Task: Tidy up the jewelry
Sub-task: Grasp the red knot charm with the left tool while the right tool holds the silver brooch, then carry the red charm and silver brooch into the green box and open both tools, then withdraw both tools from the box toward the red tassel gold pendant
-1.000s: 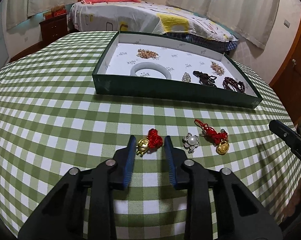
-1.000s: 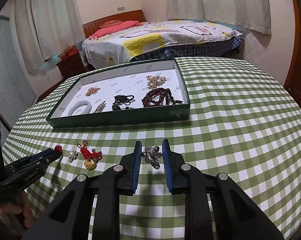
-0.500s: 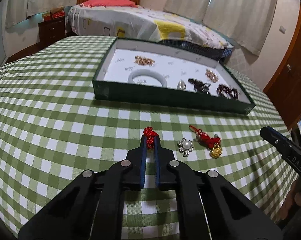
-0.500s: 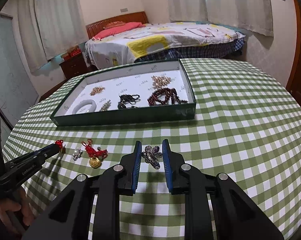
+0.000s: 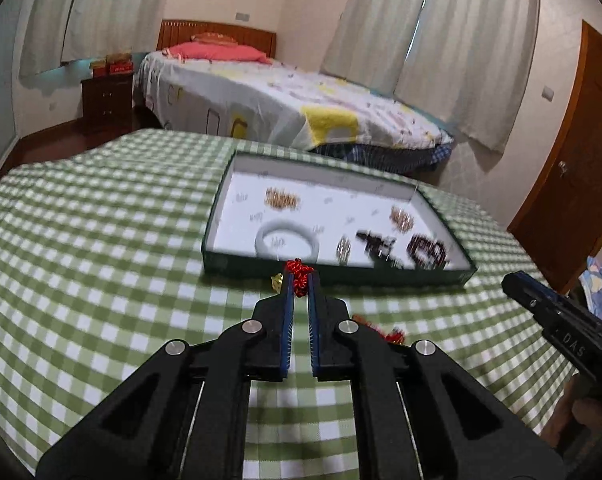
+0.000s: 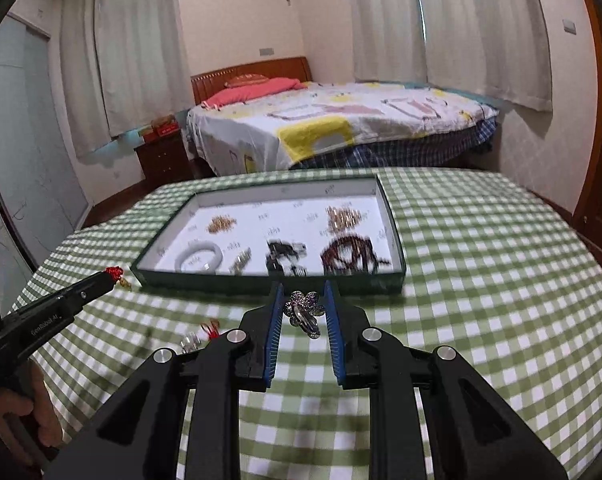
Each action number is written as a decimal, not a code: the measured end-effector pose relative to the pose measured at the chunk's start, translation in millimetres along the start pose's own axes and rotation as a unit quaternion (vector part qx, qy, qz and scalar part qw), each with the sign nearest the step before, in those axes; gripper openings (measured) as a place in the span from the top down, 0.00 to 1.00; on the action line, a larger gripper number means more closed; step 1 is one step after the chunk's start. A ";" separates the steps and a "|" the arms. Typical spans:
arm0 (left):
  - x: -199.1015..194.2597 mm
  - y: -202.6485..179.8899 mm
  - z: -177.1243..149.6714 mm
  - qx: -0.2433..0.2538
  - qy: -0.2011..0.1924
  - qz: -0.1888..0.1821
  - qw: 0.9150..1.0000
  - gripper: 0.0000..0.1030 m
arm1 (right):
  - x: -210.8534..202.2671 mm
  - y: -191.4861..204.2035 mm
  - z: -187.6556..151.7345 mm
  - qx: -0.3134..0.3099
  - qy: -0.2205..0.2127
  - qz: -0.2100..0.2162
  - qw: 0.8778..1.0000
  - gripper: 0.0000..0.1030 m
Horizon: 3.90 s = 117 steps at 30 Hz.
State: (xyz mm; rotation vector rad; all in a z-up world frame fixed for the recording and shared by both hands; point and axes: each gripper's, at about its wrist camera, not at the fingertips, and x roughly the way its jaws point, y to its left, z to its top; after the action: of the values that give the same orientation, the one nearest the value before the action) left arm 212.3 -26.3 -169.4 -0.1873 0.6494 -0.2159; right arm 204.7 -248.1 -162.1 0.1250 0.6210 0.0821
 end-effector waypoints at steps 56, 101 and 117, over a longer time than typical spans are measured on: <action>197.9 -13.2 74.6 0.052 0.085 0.022 0.995 0.74 | 197.7 11.0 69.6 -0.033 0.068 -0.003 0.997 0.56; 3.9 -1.5 -10.2 0.046 0.019 0.035 0.998 0.59 | 32.4 44.0 -13.3 -0.030 0.016 0.001 0.999 0.56; -20.8 44.3 -22.2 0.005 0.022 0.069 0.997 0.59 | 47.6 78.2 -33.6 -0.054 0.054 0.008 0.997 0.56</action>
State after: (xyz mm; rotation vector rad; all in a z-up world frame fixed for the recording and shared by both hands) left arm 188.7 19.3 -185.3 -0.1276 0.7018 -0.0899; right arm 220.6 -162.3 -205.6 0.0202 0.7219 0.1391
